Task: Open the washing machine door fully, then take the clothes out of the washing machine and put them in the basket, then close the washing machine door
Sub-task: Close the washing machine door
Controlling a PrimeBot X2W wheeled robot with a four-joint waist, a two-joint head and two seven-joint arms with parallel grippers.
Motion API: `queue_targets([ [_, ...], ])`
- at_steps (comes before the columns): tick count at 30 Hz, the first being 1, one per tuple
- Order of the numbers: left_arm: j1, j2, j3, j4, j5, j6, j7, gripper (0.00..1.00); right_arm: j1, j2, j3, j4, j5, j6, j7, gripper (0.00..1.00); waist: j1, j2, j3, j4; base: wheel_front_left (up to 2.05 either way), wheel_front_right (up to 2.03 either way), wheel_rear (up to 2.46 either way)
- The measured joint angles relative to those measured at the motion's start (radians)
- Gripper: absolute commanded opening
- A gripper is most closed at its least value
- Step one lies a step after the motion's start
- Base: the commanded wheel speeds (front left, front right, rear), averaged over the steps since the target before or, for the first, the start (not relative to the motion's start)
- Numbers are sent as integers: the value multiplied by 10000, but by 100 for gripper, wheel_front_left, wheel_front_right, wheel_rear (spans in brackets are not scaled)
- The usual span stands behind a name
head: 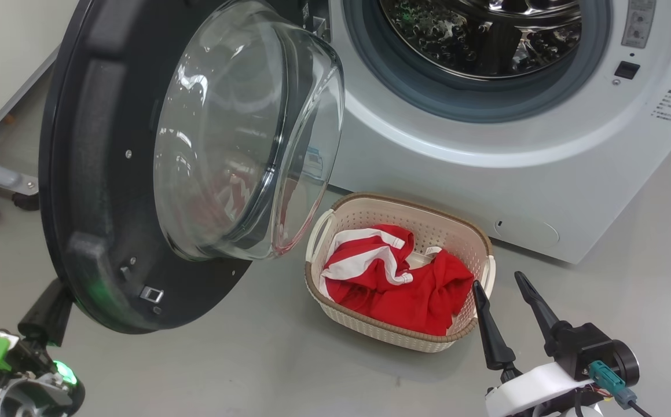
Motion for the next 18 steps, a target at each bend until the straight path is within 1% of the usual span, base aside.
queue_targets([
  [10, 694, -500, -77, -1187, -81, -2, 959, 0, -127, 0, 249, 63, 42, 15, 0, 100, 0, 1, 36, -492, 0, 0, 0],
  [18, 1194, -976, -75, -2207, -79, -2, 1521, 0, -251, -2, 380, 52, 113, 8, 0, 100, 0, 0, 107, -1062, 0, 0, 0],
])
